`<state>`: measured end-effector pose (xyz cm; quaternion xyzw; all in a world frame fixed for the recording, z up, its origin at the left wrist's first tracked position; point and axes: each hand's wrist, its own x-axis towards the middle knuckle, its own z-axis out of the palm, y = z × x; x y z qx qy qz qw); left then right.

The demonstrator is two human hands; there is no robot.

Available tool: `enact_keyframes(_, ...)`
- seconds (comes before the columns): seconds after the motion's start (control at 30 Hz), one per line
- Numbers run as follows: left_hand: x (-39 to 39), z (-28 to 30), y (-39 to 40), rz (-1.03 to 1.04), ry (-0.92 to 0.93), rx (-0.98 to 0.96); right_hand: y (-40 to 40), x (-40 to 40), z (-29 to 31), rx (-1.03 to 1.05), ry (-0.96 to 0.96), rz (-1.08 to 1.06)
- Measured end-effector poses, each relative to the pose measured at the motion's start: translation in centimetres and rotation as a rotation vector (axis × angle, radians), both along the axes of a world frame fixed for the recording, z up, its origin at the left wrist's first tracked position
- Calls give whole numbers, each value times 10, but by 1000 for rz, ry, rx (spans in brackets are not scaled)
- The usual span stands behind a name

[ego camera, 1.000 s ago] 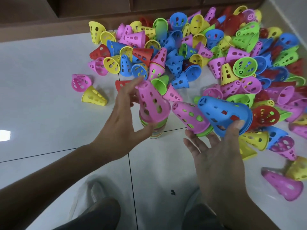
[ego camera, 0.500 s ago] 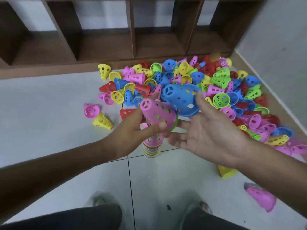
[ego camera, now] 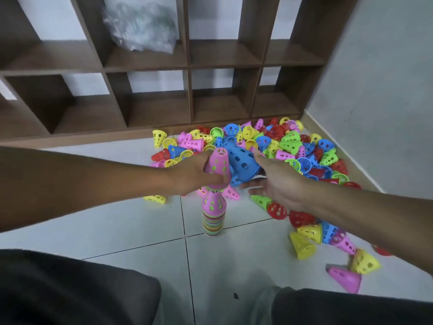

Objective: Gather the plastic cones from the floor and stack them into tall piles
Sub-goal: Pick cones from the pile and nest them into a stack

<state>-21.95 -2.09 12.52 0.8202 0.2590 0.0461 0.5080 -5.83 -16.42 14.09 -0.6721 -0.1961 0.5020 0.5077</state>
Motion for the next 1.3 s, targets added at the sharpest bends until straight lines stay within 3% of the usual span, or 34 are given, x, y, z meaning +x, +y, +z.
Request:
enact_keyframes(0.13,12,-26,-2,-16,127,10,-18,9,-7,-71,-191,-42)
enact_keyframes(0.23,13,-50,-6,-62,221,70,-37,17,-12,-115,-229,-19)
enact_keyframes(0.4,15,-76,-18,28,287,204,-47,20,-19,-166,-135,79)
enact_keyframes(0.7,15,-86,-13,202,260,131,-35,22,-8,-160,-155,71)
enact_keyframes(0.9,15,-100,-2,133,266,125,-28,15,-7,-162,-64,73)
enact_keyframes(1.03,10,-83,-1,63,138,143,-16,7,-4,-157,-63,114)
enact_keyframes(1.17,-4,-51,-11,-113,-159,-39,-5,-13,7,-144,16,149)
enact_keyframes(1.3,-17,-38,-12,-38,-268,-296,1,-37,8,-148,50,133)
